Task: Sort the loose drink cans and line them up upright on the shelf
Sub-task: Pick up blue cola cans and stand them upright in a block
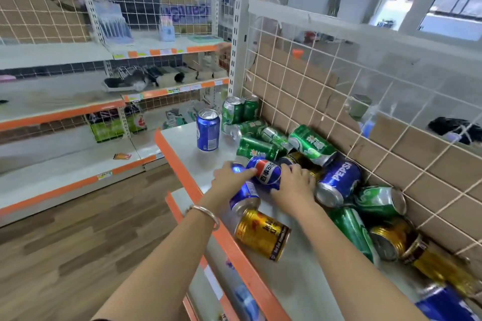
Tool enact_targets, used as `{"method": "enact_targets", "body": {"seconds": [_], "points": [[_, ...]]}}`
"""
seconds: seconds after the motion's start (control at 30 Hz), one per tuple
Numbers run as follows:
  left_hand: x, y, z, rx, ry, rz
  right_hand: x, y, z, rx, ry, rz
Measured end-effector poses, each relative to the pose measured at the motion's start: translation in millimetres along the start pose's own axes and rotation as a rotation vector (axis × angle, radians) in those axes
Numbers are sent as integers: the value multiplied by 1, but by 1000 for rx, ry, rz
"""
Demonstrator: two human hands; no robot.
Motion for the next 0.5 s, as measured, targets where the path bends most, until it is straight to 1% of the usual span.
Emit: {"method": "enact_targets", "body": {"seconds": [0.03,0.07,0.1,0.2,0.23,0.27,0.33,0.37,0.4,0.43,0.5], "points": [[4,-8,-8,-221,66,-67,0,0,-4,-29,15,8],[8,-18,-12,-386,85,-123,1,-1,-7,-61,8,6],[8,-24,-12,-453,60,-170,1,-2,-8,-94,-18,-1],[7,-32,-5,-374,-27,-231,5,0,-6,-129,-118,-17],[5,-30,-5,-350,-25,-229,7,4,-4,-83,-157,2],[5,-28,-4,-327,-20,-226,9,8,1,29,-203,36],[1,-22,0,-284,-28,-224,13,13,13,427,-290,123],[-1,-19,4,-287,-45,-220,13,13,18,609,-298,153],[-3,-17,8,-300,-61,-214,13,11,21,710,-285,167],[-5,-16,13,-317,-71,-217,13,10,25,726,-262,178],[-10,-13,18,-356,-100,-257,14,14,30,680,-214,207]]}}
Point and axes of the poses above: each hand's wrist, its own x-axis towards the middle knuckle, its own z-axis out of the palm, y = z × x, the point moved 7 cm from there along x, towards the middle knuckle, and after that the axes turned 7 degrees about -x, right-handed, at the moved point
